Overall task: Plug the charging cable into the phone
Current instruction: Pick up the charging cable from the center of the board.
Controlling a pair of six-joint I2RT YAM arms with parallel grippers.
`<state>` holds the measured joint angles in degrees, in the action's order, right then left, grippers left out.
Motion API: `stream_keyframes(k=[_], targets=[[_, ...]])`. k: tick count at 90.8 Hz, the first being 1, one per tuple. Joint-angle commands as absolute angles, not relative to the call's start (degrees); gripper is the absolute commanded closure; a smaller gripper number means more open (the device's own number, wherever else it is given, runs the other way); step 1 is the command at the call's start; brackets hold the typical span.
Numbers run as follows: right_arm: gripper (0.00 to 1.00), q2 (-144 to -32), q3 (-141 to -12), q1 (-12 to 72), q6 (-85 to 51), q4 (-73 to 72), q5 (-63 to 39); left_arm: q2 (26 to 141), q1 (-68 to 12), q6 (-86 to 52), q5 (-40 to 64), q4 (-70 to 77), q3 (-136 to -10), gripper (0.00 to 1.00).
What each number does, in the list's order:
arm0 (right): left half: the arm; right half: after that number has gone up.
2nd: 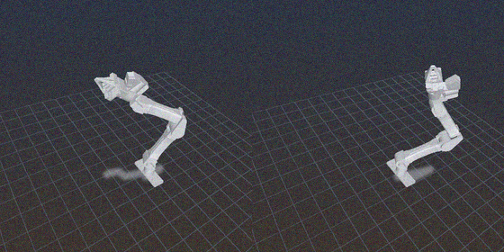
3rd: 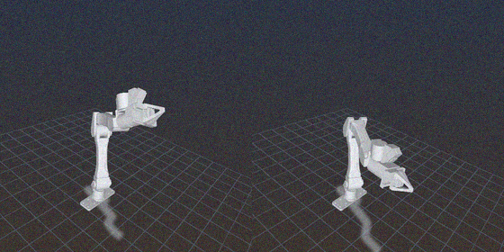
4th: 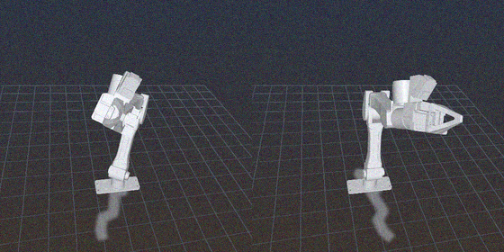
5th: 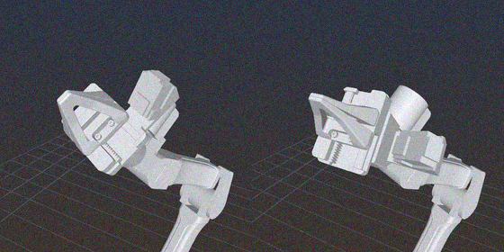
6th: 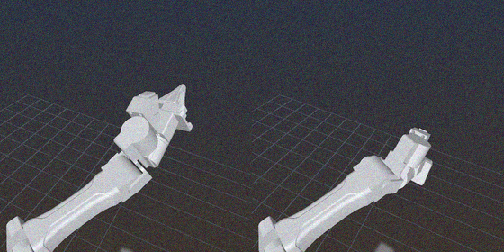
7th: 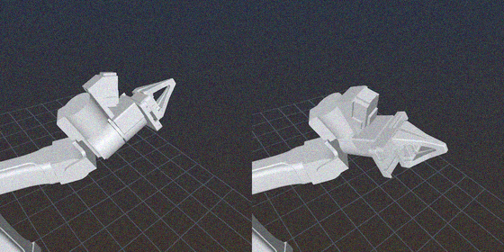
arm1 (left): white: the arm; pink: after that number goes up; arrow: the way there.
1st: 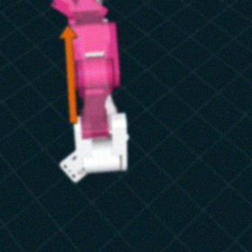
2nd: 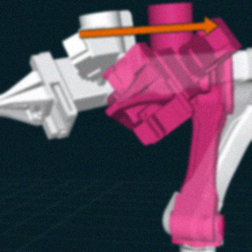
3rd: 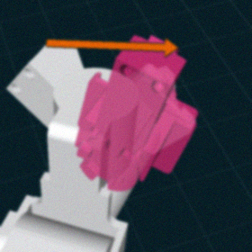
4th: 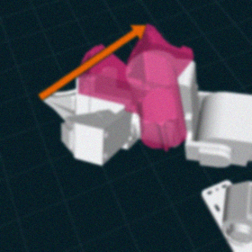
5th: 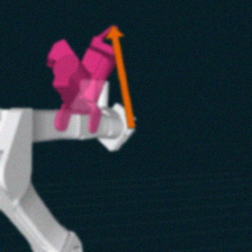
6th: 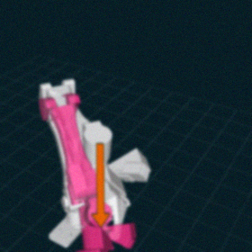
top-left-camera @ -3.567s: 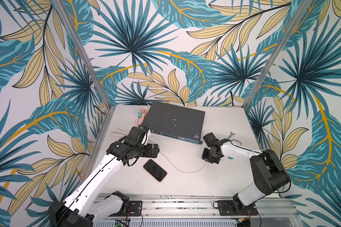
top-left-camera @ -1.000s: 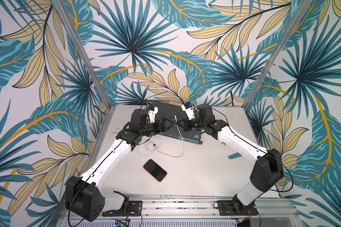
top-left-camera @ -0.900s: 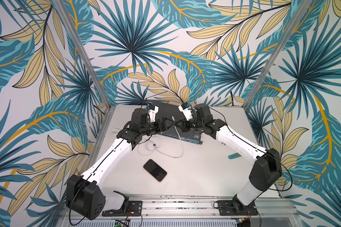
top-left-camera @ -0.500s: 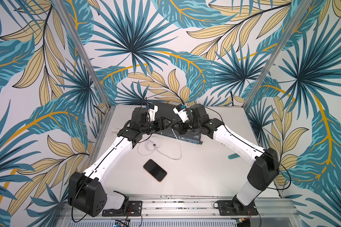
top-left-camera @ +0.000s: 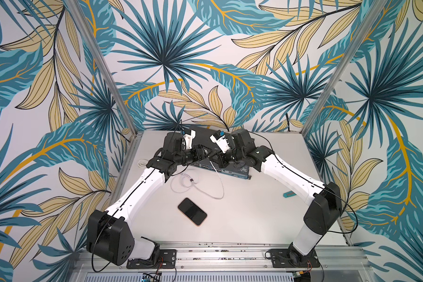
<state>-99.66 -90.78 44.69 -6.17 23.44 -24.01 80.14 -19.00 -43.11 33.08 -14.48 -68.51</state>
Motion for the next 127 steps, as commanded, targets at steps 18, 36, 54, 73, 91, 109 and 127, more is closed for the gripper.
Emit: stream_keyframes(k=[18,36,54,73,91,109,127], targets=[[1.00,-100.2,-91.8,44.9,-5.1,25.4,-23.2,80.5,-18.0,-43.6,33.5,-12.4,-70.2,0.55],[1.00,-100.2,-91.9,46.6,-4.8,25.7,-22.5,81.2,-17.9,-43.5,34.6,-12.3,-70.5,0.56],[1.00,-100.2,-91.9,47.2,-4.8,25.8,-22.0,81.3,-17.8,-43.5,34.0,-13.2,-70.7,0.63],[1.00,-100.2,-91.9,47.5,-5.3,25.9,-21.4,81.0,-17.4,-44.2,34.4,-13.2,-70.4,0.66],[1.00,-100.1,-91.8,47.5,-5.8,25.6,-20.6,80.1,-17.0,-43.9,34.5,-14.2,-69.6,0.68],[1.00,-99.9,-91.8,47.5,-6.6,25.1,-20.4,79.1,-16.7,-43.6,34.5,-14.9,-68.4,0.67],[1.00,-99.8,-91.5,48.1,-7.0,25.0,-19.9,78.4,-16.7,-43.6,34.4,-15.0,-67.1,0.71]])
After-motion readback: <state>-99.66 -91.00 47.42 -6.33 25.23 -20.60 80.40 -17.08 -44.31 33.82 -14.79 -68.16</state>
